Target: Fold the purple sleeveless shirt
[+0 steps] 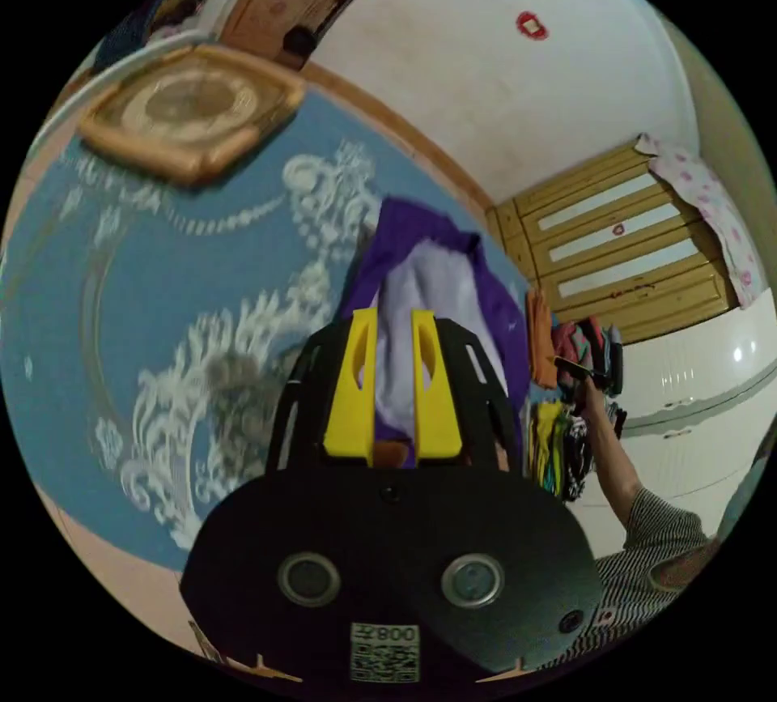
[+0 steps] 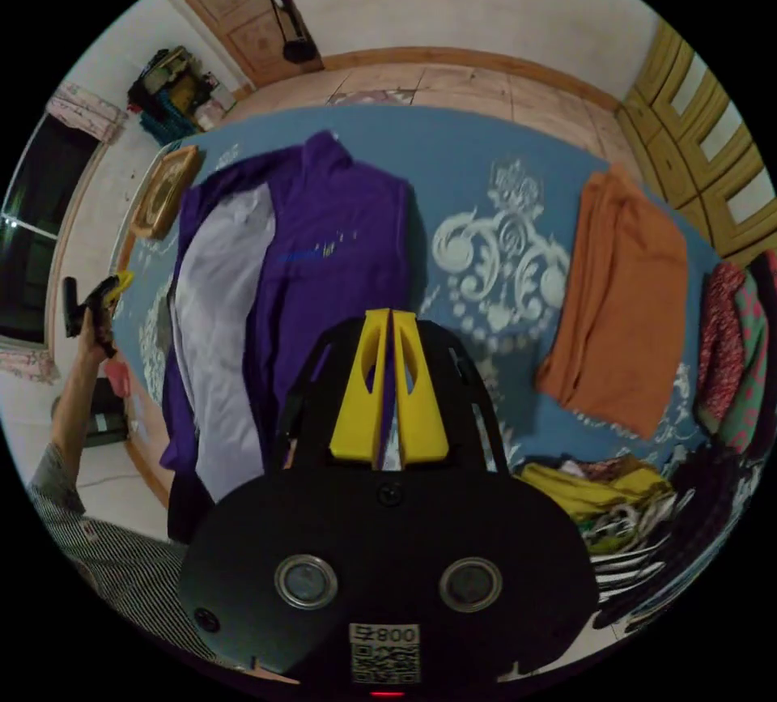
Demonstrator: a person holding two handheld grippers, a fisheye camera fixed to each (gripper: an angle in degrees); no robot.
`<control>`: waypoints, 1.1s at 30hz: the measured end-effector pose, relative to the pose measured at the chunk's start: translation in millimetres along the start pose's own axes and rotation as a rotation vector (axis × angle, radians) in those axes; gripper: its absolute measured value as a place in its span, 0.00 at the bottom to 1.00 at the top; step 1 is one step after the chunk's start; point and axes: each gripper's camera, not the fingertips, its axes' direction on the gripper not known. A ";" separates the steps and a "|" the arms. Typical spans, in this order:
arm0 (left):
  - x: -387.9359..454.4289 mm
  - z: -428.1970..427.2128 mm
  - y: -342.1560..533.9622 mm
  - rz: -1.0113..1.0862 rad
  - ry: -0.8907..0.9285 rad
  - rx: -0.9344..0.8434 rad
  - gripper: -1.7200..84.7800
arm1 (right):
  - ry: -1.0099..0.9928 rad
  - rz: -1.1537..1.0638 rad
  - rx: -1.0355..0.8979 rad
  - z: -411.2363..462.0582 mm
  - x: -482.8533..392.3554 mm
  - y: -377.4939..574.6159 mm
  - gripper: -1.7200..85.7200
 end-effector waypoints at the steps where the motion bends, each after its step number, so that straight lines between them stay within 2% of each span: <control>1: -16.0 0.3 10.8 -0.010 0.003 -0.016 0.11 | -0.042 -0.002 -0.018 16.6 10.4 13.5 0.04; 3: -69.8 -1.7 52.2 -0.052 0.012 -0.103 0.12 | -0.084 0.009 -0.052 37.8 24.3 38.3 0.06; 7: -123.6 -20.8 103.4 -0.090 -0.005 -0.141 0.14 | -0.249 0.062 -0.088 68.7 49.2 92.5 0.10; 10: -156.0 -25.8 121.0 -0.111 -0.014 -0.173 0.15 | -0.234 0.123 -0.120 93.1 61.6 112.3 0.12; 13: -178.3 -13.3 112.9 -0.085 -0.055 -0.232 0.13 | -0.212 0.169 -0.186 125.8 72.2 112.9 0.12; 15: -193.5 -11.9 97.9 -0.087 -0.162 -0.211 0.09 | -0.196 0.183 -0.210 144.5 76.7 106.2 0.11; 17: -207.0 -12.9 85.4 -0.088 -0.239 -0.224 0.06 | -0.087 0.193 -0.231 167.2 81.4 93.1 0.09; 20: -231.1 -17.3 64.8 -0.086 -0.161 -0.259 0.04 | -0.072 0.174 -0.262 180.0 91.6 71.3 0.05; 27: -279.0 -79.8 36.2 -0.071 -0.141 -0.078 0.03 | -0.146 0.224 -0.158 171.1 138.0 60.5 0.03; 33: -336.6 -66.1 26.2 -0.154 -0.189 -0.150 0.04 | -0.240 0.369 -0.184 217.2 179.8 62.8 0.03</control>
